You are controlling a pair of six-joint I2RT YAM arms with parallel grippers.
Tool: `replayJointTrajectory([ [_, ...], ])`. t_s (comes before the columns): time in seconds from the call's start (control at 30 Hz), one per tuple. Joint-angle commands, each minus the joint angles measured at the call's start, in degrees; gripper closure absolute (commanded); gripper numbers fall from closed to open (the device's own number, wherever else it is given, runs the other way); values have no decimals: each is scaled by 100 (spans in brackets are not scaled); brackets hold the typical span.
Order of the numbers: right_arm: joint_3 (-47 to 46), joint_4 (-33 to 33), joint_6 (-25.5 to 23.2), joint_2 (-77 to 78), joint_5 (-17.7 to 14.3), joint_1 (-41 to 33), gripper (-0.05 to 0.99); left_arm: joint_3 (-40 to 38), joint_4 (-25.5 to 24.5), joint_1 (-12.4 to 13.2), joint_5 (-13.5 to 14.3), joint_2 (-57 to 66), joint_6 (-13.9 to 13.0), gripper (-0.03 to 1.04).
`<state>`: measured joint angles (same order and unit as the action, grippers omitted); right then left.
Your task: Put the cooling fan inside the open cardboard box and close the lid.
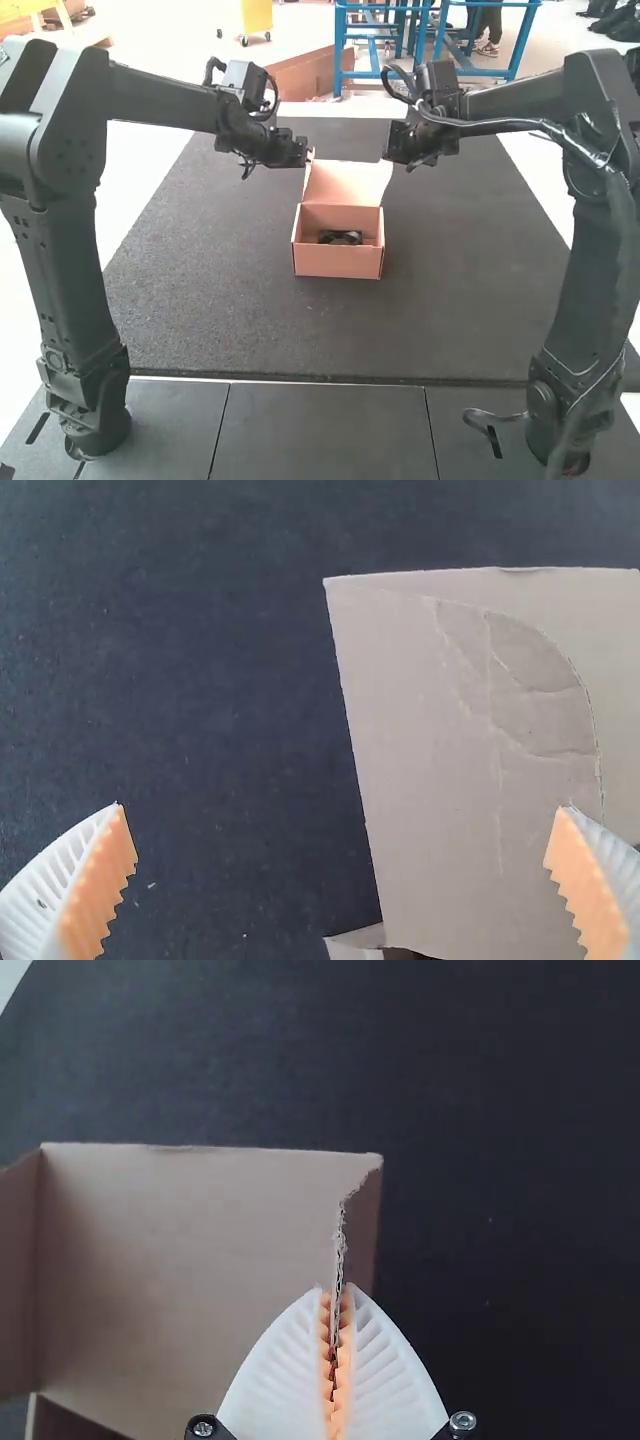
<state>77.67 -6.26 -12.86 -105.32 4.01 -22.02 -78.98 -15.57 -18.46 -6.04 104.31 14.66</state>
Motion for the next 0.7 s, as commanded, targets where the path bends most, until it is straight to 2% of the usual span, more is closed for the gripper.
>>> replayJointTrajectory([
  [0.0,108,-42,21,152,-155,-153,95,-188,10,-44,-81,-157,29,4],
  [0.3,-94,-103,65,495,-542,-391,95,-162,-174,-44,-72,-359,20,4],
  [0.67,-797,-42,73,1048,-717,-602,95,-118,-464,-44,-46,-667,29,4],
])
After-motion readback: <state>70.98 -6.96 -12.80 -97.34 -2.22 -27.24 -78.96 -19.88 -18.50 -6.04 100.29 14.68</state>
